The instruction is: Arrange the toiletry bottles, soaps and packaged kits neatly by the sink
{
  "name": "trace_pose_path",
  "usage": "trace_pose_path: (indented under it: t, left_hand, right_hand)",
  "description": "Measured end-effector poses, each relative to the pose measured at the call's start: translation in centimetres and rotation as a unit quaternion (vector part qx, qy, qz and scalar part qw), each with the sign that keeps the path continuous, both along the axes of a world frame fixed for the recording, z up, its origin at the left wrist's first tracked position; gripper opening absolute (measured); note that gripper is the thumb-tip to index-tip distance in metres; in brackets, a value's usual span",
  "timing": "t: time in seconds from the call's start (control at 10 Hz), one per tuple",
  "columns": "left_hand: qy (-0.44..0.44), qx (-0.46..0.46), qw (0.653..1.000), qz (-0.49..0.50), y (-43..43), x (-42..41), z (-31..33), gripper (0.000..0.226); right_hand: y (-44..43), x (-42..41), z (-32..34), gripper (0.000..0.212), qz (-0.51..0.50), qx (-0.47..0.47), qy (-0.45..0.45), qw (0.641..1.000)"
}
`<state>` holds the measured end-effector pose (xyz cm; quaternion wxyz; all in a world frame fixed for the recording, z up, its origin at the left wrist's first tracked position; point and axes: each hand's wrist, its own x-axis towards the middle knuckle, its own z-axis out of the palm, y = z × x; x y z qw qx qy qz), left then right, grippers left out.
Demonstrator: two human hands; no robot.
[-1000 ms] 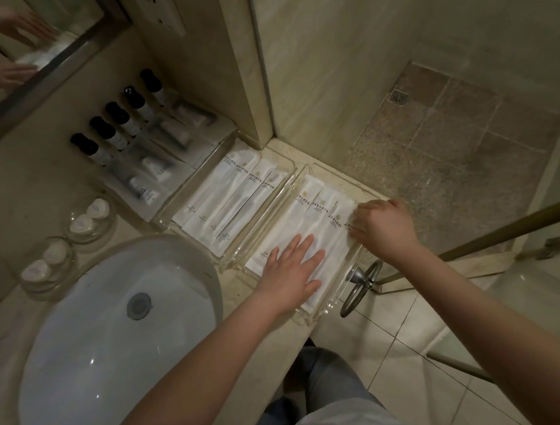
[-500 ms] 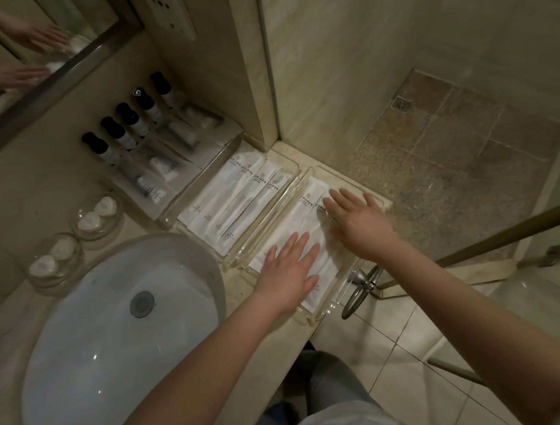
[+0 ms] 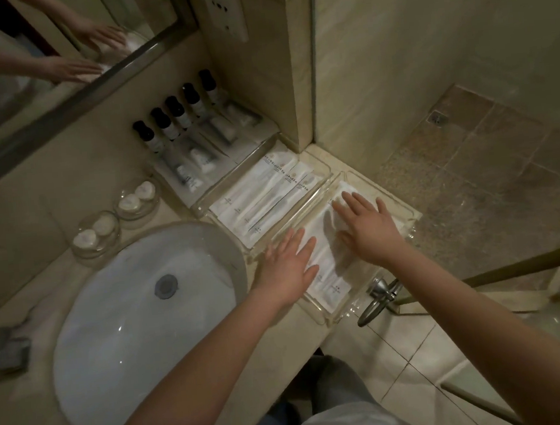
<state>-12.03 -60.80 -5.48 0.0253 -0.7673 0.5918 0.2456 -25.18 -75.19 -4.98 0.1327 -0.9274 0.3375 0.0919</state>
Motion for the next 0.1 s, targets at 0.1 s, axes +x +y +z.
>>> trace_pose_path:
  t: [0.1]
  left_hand:
    - [-0.01,-0.062,0.996,0.064,1.44,2.03,1.32,0.054]
  right_hand:
    - [1.23,2.9,1.18,0.056,0.025,-0.012,-0.066,0.997]
